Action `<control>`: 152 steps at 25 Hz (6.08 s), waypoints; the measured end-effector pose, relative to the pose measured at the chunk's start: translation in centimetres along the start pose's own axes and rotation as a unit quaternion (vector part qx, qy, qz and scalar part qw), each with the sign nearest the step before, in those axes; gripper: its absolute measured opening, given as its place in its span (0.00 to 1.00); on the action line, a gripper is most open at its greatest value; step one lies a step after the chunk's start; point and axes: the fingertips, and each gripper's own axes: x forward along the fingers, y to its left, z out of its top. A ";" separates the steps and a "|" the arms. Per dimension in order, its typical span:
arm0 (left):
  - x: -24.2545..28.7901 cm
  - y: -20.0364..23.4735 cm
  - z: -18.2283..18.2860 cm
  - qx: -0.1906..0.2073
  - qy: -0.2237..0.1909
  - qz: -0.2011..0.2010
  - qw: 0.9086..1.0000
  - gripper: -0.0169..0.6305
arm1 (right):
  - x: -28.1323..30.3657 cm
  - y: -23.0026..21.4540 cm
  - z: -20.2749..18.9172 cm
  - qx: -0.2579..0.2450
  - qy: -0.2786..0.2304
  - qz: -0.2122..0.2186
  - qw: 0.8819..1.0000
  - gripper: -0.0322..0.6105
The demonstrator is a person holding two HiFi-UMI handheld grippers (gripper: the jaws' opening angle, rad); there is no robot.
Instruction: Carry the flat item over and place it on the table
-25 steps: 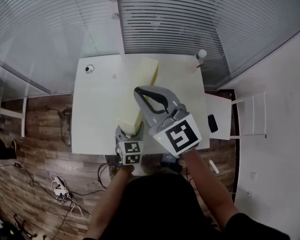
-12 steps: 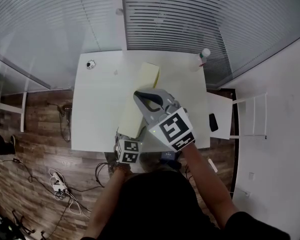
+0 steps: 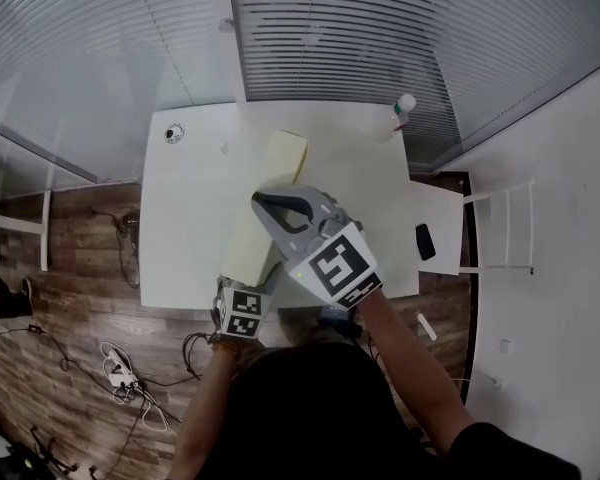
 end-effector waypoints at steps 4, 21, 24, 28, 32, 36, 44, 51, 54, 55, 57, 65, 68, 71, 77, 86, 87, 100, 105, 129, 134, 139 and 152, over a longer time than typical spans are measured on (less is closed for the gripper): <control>-2.1 -0.1 1.3 0.024 -0.019 -0.011 0.999 0.55 | 0.0 -0.2 0.0 0.003 -0.001 0.005 1.000 0.05; -17.8 -1.6 18.2 0.129 -0.172 0.081 0.973 0.53 | -0.3 -0.4 -0.1 0.002 -0.014 -0.010 1.000 0.05; -17.7 -2.0 18.5 0.091 -0.164 0.078 0.979 0.53 | -0.4 -0.3 -0.1 0.001 -0.015 -0.008 1.000 0.05; -17.0 -1.1 17.8 0.049 -0.148 0.094 0.983 0.53 | -0.3 -0.2 -0.2 0.002 -0.015 -0.004 1.000 0.05; -16.4 -1.1 17.5 0.037 -0.144 0.087 0.985 0.53 | -0.2 -0.3 -0.1 0.005 -0.017 0.000 1.000 0.05; -16.4 -0.6 16.9 0.002 -0.144 0.082 0.986 0.52 | -0.3 -0.3 0.0 0.005 -0.018 0.003 1.000 0.05; -16.1 -0.4 16.4 0.012 -0.134 0.077 0.988 0.47 | -0.4 -0.2 0.0 0.001 -0.028 0.006 1.000 0.05; -17.0 1.4 15.9 -0.023 -0.139 0.083 0.987 0.46 | -1.4 -0.4 0.1 0.049 -0.075 0.008 0.996 0.05; -17.5 1.7 15.6 -0.023 -0.143 0.081 0.986 0.46 | -1.1 0.2 0.4 0.032 -0.072 0.011 0.997 0.05; -17.9 2.0 15.4 -0.027 -0.145 0.085 0.985 0.46 | -0.9 0.6 0.6 0.026 -0.070 0.013 0.997 0.05; -18.9 2.8 14.8 -0.045 -0.145 0.097 0.984 0.46 | -0.5 1.4 0.8 0.024 -0.072 0.019 0.997 0.05; -20.8 6.5 13.1 -0.105 -0.162 0.104 0.976 0.46 | 1.2 2.6 1.3 0.027 -0.077 0.011 0.997 0.05; -21.8 9.3 12.0 -0.156 -0.178 0.105 0.966 0.46 | 2.2 3.0 0.0 0.045 -0.056 0.011 0.997 0.05; -22.5 11.6 10.8 -0.183 -0.184 0.090 0.962 0.46 | 2.9 3.7 -2.0 0.051 -0.023 0.000 0.998 0.05; -21.9 14.3 9.6 -0.197 -0.188 0.062 0.960 0.46 | 5.7 6.9 -6.0 0.023 0.051 0.007 0.998 0.05; -18.0 15.6 6.8 -0.265 -0.176 0.015 0.948 0.46 | 7.1 12.4 -9.3 -0.117 0.132 0.021 0.984 0.34; -17.6 15.4 6.4 -0.275 -0.175 0.011 0.945 0.46 | 6.9 13.0 -9.9 -0.126 0.141 0.029 0.982 0.34; -11.7 12.6 2.2 -0.360 -0.128 0.009 0.924 0.48 | 5.3 11.7 -17.3 -0.175 0.224 0.003 0.959 0.28; -8.2 9.9 1.5 -0.168 -0.063 0.033 0.983 0.41 | 4.0 10.4 -20.9 -0.154 0.252 0.005 0.955 0.28; -3.4 7.7 -6.2 -0.063 0.075 0.033 0.995 0.42 | -3.9 4.0 -30.5 -0.031 0.327 -0.011 0.944 0.47; -2.0 8.8 -5.8 -0.079 0.081 0.053 0.992 0.42 | -3.6 3.7 -30.6 -0.033 0.329 -0.006 0.944 0.48; -0.8 9.5 -4.8 -0.080 0.090 0.053 0.991 0.42 | -3.1 2.7 -30.8 -0.025 0.335 -0.025 0.942 0.47; 0.3 6.4 -1.6 -0.014 0.051 0.059 0.997 0.41 | -2.2 2.5 -29.2 -0.018 0.315 -0.046 0.948 0.47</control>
